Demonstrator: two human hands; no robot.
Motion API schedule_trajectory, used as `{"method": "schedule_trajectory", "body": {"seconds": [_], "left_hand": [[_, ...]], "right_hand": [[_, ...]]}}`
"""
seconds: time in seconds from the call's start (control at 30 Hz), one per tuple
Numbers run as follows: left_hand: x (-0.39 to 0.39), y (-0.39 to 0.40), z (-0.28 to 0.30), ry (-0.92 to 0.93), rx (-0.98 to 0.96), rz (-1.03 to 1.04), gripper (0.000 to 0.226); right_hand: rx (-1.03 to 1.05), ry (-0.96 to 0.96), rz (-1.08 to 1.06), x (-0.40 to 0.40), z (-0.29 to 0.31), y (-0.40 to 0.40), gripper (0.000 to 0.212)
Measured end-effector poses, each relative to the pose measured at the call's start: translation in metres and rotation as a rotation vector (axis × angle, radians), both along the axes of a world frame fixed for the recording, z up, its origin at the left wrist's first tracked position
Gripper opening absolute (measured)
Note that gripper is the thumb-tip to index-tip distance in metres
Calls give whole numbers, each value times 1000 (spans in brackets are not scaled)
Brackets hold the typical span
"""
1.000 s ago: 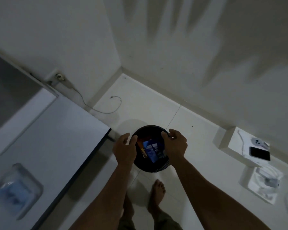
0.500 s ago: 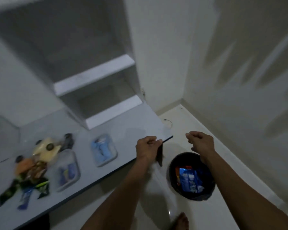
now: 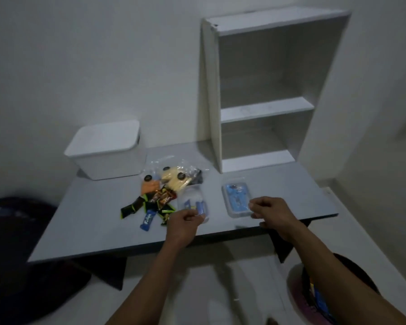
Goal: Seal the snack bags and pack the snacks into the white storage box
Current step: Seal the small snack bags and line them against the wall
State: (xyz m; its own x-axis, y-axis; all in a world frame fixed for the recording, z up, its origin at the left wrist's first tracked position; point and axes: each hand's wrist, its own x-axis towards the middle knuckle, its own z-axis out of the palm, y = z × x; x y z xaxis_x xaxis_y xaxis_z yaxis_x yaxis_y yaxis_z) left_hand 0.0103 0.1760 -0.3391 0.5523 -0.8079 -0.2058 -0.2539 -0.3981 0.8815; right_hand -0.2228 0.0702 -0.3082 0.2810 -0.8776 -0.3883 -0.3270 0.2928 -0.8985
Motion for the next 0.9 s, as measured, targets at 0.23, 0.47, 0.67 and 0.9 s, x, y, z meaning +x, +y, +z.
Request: {"method": "schedule_trajectory", "body": {"seconds": [0.23, 0.47, 0.67, 0.9], "left_hand": [[86, 49, -11, 62, 25, 181, 18], [140, 18, -22, 104, 26, 230, 16], [171, -65, -18, 130, 28, 155, 9], [206, -178, -41, 55, 170, 45, 33]], "right_hand": [[18, 23, 234, 105, -9, 21, 8], [1, -48, 223, 174, -24, -31, 21], [27, -49, 65, 220, -43, -107, 7], [-76, 149, -42, 253, -84, -188, 16]]}}
